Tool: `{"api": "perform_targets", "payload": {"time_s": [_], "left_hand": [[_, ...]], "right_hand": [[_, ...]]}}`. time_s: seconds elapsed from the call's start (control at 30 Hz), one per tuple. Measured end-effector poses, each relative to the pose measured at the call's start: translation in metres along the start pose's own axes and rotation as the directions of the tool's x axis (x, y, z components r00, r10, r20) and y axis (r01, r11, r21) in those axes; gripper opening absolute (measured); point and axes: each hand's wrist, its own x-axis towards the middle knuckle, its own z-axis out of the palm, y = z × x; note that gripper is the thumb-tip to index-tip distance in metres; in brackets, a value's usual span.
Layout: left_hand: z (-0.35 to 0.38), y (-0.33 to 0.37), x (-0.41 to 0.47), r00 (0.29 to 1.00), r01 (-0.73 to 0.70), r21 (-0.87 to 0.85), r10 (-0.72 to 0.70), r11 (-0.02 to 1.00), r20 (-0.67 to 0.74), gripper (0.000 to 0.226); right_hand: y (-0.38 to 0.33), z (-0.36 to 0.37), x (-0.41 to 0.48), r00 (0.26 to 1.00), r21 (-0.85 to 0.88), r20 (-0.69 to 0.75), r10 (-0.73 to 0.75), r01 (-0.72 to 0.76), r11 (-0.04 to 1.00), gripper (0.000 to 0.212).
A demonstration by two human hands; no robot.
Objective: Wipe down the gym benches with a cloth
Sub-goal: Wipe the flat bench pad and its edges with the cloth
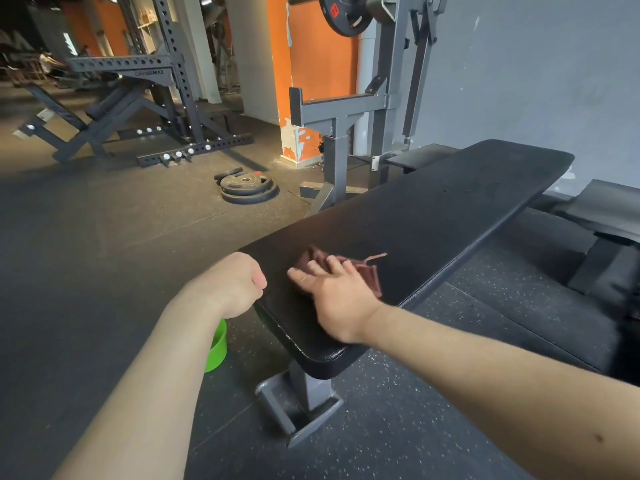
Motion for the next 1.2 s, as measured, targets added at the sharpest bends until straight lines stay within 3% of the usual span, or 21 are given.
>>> {"api": "perform_targets", "payload": {"time_s": [0.1,0.2,0.3,0.37,0.43,0.6,0.67,0.77,0.83,0.93,1.0,1.2], "left_hand": [[-0.001,0.000,0.000,0.999,0.022,-0.051,-0.024,0.998,-0.040,0.023],[0.001,-0.005,0.008,0.994,0.048,-0.146,-0.061,0.988,-0.086,0.026],[0.008,-0.017,0.018,0.990,0.061,-0.245,-0.089,0.968,-0.107,0.028],[0.008,-0.019,0.018,0.990,0.066,-0.262,-0.096,0.963,-0.103,0.025],[0.009,-0.022,0.019,0.989,0.066,-0.308,-0.104,0.949,-0.109,0.028],[0.010,-0.025,0.021,0.981,0.091,-0.281,-0.134,0.955,-0.139,0.033],[0.008,-0.016,0.015,0.967,0.105,-0.185,-0.144,0.977,-0.212,0.032],[0.014,-0.015,0.017,0.953,0.142,-0.184,-0.185,0.973,-0.240,0.038],[0.016,-0.017,0.018,0.960,0.127,-0.206,-0.173,0.970,-0.219,0.037],[0.014,-0.021,0.018,0.959,0.124,-0.231,-0.176,0.965,-0.220,0.038],[0.012,-0.024,0.018,0.949,0.131,-0.244,-0.192,0.961,-0.249,0.042],[0.009,-0.039,0.032,0.926,0.144,-0.399,-0.265,0.906,-0.267,0.044]], "right_hand": [[-0.025,0.009,-0.008,0.972,0.038,0.028,-0.234,0.233,0.972,0.067],[-0.005,0.006,0.002,0.959,0.068,0.040,-0.282,0.279,0.958,0.067],[0.036,-0.003,0.026,0.997,-0.022,-0.014,-0.074,0.074,0.997,0.068],[0.056,-0.011,0.041,0.990,-0.024,-0.035,0.137,-0.138,0.990,0.064],[0.050,-0.012,0.052,0.975,0.006,-0.017,0.220,-0.220,0.975,0.061],[-0.027,0.011,0.042,0.997,0.058,-0.006,-0.073,0.073,0.996,0.064],[-0.038,0.016,0.036,0.982,0.069,0.034,-0.186,0.183,0.981,0.063],[-0.020,0.006,0.037,0.973,0.121,0.067,-0.223,0.214,0.969,0.062],[-0.001,-0.006,0.047,0.988,0.094,0.057,-0.141,0.136,0.986,0.065],[0.030,-0.022,0.069,0.988,0.059,0.033,0.149,-0.151,0.987,0.066],[0.029,-0.023,0.081,0.974,0.074,0.039,0.224,-0.227,0.971,0.064],[-0.052,0.014,0.078,0.997,-0.020,0.014,-0.079,0.080,0.997,0.069]]}}
